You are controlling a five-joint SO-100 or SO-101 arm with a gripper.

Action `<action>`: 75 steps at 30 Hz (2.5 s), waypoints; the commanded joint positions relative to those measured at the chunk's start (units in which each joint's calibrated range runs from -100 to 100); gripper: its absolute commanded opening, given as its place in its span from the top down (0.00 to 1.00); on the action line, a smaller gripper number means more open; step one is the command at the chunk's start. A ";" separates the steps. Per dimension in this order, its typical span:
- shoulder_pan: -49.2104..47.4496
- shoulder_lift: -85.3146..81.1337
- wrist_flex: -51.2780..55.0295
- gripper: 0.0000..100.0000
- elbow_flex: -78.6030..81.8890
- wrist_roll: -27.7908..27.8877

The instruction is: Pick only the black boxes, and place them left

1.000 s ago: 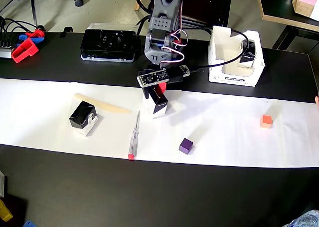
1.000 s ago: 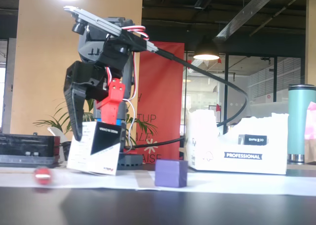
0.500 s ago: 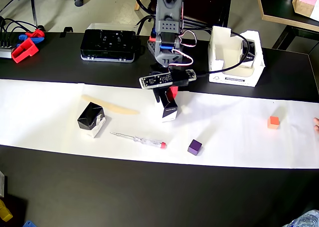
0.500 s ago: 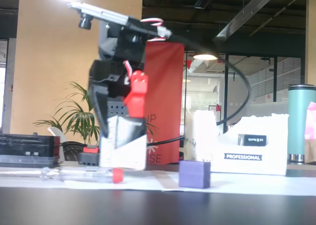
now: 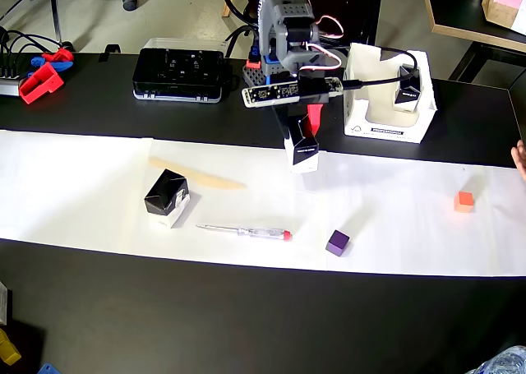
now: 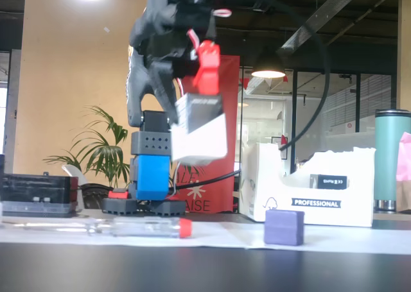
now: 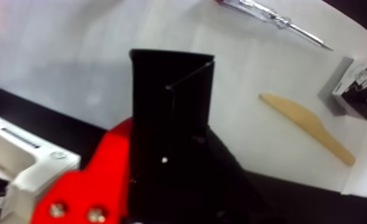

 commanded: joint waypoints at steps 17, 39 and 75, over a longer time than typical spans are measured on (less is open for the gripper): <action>-37.79 -5.25 17.45 0.93 -23.80 -23.58; -63.95 9.61 17.05 0.93 -28.68 -39.74; -42.73 11.82 25.56 0.49 -42.51 -37.53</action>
